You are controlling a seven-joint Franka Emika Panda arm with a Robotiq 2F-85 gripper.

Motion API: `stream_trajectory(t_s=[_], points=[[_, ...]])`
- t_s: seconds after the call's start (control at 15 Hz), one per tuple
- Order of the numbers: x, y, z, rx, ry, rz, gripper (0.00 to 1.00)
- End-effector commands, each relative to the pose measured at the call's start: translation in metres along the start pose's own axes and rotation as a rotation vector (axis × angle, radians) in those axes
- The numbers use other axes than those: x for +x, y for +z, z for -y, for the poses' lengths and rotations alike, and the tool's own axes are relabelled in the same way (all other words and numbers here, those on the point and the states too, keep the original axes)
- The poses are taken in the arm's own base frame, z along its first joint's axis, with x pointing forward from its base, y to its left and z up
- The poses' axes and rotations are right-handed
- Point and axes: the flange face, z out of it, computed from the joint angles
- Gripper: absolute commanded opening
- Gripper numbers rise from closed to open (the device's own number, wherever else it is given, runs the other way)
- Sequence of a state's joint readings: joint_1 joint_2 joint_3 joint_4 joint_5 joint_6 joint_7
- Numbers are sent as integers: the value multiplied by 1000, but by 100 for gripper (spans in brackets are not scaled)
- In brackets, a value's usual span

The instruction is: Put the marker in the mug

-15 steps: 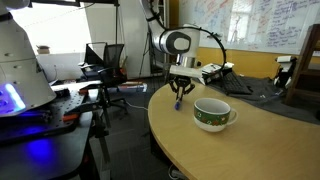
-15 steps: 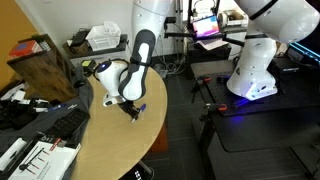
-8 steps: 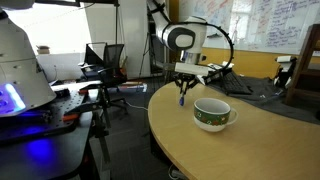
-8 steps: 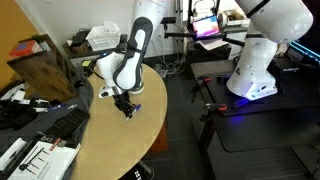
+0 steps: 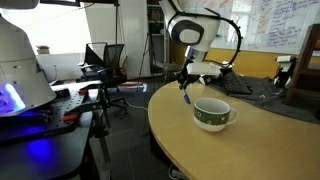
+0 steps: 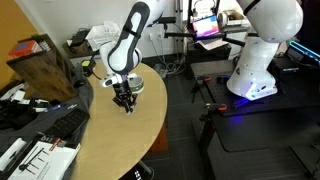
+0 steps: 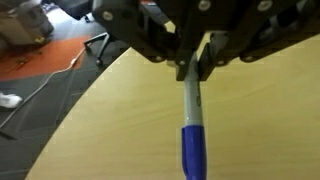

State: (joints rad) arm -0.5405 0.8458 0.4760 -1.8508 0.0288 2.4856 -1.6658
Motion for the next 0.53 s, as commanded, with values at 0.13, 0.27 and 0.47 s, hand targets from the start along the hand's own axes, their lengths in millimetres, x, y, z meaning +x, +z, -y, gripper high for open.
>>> stream_trajectory(t_s=[0.13, 0.27, 0.47], points=[[8, -19, 6, 203, -236, -97, 5], [10, -28, 7, 289, -312, -141, 5], [8, -30, 9, 326, -315, -151, 19]])
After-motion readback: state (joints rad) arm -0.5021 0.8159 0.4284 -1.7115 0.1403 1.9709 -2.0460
